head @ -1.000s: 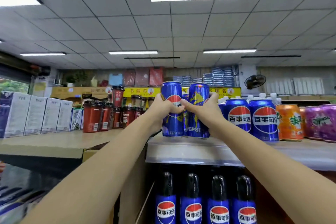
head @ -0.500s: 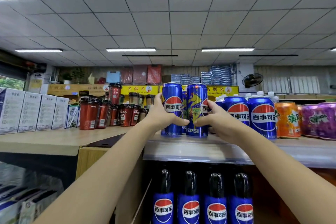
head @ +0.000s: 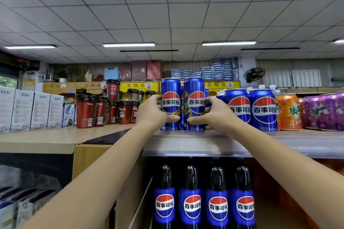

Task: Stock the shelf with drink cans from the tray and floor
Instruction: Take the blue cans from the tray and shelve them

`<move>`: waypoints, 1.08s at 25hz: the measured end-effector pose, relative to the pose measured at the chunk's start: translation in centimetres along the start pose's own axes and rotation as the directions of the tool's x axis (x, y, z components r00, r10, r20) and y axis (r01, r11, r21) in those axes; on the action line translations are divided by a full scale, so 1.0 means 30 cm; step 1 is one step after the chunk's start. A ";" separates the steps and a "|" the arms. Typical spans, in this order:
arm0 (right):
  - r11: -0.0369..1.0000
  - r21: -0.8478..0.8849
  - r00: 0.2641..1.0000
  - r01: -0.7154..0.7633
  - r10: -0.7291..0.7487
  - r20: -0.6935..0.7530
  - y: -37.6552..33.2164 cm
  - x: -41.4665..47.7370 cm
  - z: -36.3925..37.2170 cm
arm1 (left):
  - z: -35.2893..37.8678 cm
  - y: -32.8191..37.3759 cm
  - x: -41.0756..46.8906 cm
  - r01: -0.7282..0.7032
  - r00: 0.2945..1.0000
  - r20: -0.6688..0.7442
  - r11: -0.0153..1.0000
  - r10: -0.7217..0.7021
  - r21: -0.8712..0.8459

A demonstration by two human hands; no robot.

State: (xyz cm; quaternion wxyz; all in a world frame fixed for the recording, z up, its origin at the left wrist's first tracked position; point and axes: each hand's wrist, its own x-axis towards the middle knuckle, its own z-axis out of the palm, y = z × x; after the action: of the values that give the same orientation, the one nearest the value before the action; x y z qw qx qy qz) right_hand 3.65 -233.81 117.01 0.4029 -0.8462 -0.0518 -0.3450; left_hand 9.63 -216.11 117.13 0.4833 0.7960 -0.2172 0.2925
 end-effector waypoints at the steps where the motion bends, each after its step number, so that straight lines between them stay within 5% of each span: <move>1: 0.999 -0.047 1.000 -0.004 0.003 -0.022 -0.008 0.007 0.006 | 0.005 0.002 0.004 -0.002 1.000 0.000 1.000 0.002 0.015; 11: 0.926 -0.362 0.992 -0.104 0.069 -0.108 -0.032 0.081 0.091 | 0.032 0.013 0.038 -0.006 0.998 0.063 0.994 -0.001 0.111; 21: 0.911 -0.364 0.981 -0.192 0.169 -0.095 -0.031 0.082 0.094 | 0.027 0.010 0.038 0.042 0.993 0.102 0.994 -0.052 0.096; 27: 0.901 -0.418 0.940 0.116 -0.236 -0.247 -0.084 -0.056 0.041 | 0.009 0.064 -0.090 -0.238 0.956 -0.162 0.970 0.243 0.048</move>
State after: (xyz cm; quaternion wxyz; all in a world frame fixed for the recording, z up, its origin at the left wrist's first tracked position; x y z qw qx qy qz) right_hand 2.11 -230.92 117.04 0.1929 -0.8415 0.0022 -0.5046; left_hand 6.53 -217.03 116.43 0.4494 0.7432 -0.2670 0.4176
